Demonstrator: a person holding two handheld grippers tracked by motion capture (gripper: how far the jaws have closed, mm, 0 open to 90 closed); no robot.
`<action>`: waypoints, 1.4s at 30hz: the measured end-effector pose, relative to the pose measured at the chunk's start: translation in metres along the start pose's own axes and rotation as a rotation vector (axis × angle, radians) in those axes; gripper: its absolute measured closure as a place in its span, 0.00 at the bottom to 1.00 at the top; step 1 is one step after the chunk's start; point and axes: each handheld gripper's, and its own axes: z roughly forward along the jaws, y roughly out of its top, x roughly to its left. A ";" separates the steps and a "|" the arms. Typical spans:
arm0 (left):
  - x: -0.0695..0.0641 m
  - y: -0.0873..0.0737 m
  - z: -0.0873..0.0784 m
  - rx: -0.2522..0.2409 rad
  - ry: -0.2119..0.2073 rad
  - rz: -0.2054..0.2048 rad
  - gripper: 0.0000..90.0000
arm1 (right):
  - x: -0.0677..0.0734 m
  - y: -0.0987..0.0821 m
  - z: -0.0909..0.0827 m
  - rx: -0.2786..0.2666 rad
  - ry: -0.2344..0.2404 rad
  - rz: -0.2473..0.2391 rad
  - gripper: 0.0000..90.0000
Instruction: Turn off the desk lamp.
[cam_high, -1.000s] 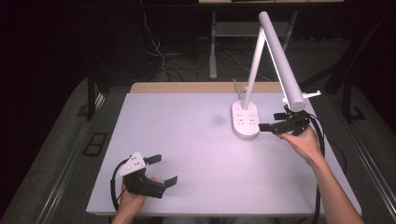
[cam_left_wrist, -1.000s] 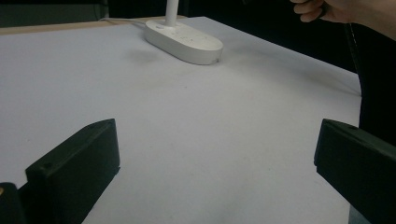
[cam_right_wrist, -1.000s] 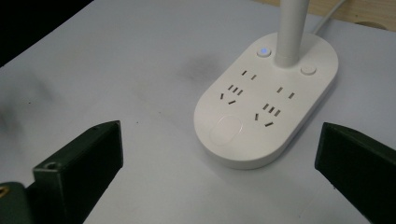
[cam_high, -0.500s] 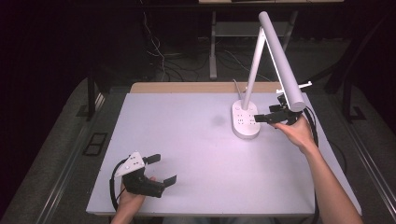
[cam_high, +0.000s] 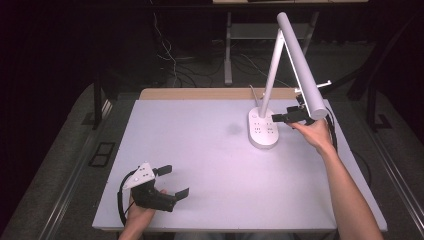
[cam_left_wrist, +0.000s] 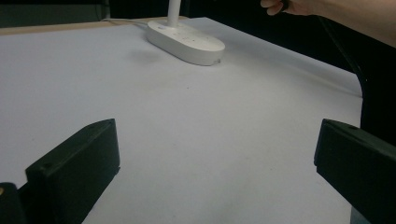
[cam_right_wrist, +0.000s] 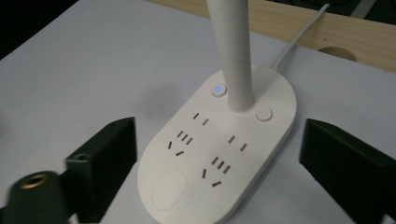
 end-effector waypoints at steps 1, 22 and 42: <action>0.000 0.000 0.000 0.000 0.000 0.000 0.00 | -0.002 0.001 0.000 -0.010 0.007 -0.004 0.17; 0.001 0.000 -0.001 -0.003 0.001 -0.001 0.00 | -0.025 0.015 0.020 -0.014 -0.052 0.048 0.64; 0.002 0.000 -0.002 -0.003 0.001 0.001 0.00 | -0.038 0.007 0.051 -0.026 -0.063 0.149 1.00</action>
